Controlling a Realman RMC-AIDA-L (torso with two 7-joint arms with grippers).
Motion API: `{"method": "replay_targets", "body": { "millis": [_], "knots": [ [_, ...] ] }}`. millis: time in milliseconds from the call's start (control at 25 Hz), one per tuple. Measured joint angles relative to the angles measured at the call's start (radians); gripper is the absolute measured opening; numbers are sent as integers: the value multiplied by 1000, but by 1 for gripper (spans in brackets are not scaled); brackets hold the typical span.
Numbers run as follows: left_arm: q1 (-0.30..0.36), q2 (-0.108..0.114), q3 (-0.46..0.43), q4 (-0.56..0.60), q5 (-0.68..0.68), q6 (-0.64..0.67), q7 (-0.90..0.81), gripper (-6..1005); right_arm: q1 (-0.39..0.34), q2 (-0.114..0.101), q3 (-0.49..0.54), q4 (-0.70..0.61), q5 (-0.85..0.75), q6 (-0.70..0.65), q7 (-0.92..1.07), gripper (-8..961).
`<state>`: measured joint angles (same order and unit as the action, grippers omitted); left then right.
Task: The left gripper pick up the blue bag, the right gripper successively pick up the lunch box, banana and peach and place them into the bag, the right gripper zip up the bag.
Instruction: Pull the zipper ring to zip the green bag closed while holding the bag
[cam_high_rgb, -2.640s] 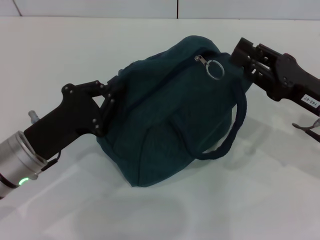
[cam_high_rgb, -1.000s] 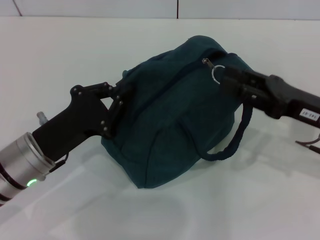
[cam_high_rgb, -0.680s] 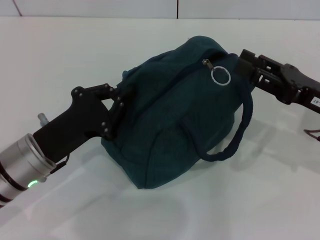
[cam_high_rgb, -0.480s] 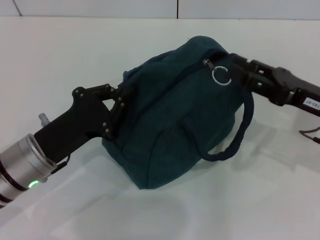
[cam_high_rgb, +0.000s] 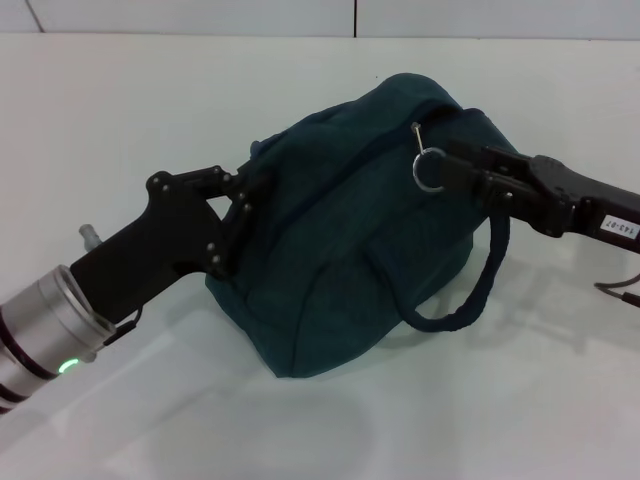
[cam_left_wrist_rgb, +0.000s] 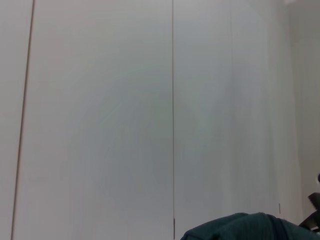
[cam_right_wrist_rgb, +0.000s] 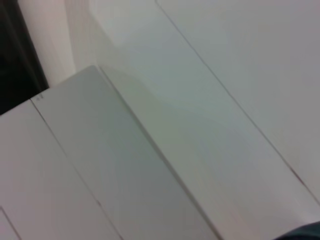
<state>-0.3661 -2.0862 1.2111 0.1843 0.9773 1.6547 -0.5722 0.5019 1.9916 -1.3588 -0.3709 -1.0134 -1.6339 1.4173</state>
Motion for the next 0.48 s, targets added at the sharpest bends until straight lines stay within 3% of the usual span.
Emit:
{"method": "replay_targets", "body": {
  "millis": [480],
  "knots": [
    [0, 0, -2, 6, 0, -1, 0, 47, 12, -2, 2, 7, -8, -8, 105, 562]
  ]
}}
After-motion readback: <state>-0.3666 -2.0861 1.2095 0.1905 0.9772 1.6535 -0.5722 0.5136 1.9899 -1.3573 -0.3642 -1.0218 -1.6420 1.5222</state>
